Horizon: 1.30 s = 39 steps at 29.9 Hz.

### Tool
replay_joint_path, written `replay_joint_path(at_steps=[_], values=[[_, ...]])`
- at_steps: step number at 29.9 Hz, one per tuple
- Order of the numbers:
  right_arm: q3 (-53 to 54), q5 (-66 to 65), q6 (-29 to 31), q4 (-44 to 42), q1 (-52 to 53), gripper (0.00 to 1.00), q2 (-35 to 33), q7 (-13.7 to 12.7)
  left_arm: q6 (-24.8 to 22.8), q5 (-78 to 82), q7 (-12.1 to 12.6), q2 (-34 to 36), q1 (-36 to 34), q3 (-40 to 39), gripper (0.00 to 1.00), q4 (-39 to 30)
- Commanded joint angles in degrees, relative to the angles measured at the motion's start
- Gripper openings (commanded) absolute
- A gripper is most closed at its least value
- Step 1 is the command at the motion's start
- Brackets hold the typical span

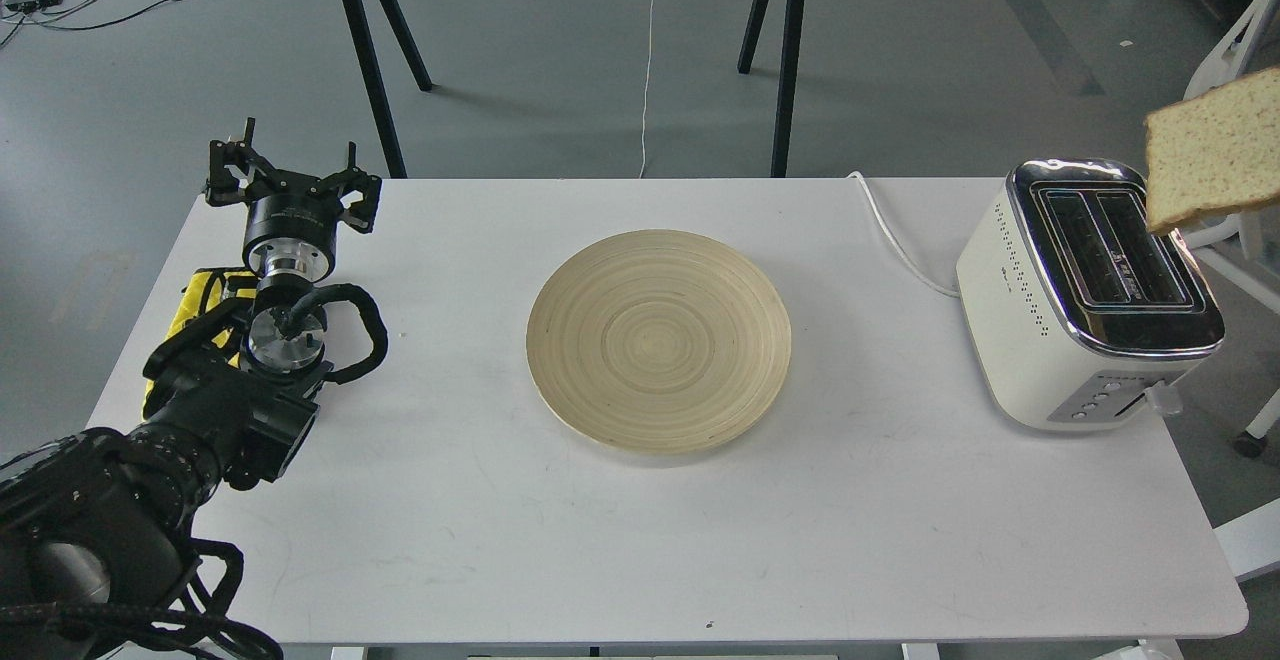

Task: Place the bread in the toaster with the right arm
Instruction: 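Carry the bread above the toaster slot with the right gripper, then lower the bread into the toaster slot and release it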

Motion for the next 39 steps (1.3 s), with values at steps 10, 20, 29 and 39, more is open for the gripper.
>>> replay_joint_path(at_steps=[10,20,29,39], values=[[-3.80,-0.69,-0.11,0.03,0.09,0.03,0.50,-0.09,0.00,0.01,0.00,0.00,0.09,0.00,1.00,0.00],[-4.24,-0.78,-0.11,-1.99,0.44,0.03,4.63,-0.36,0.00,0.01,0.00,0.00,0.09,0.00,1.00,0.00],[-4.24,-0.87,-0.11,-3.57,0.62,0.03,6.74,-0.45,0.00,0.01,0.00,0.00,0.09,0.00,1.00,0.00],[-4.59,-0.87,0.15,-5.33,0.62,0.04,9.82,-0.62,0.00,0.01,0.00,0.00,0.09,0.00,1.00,0.00]])
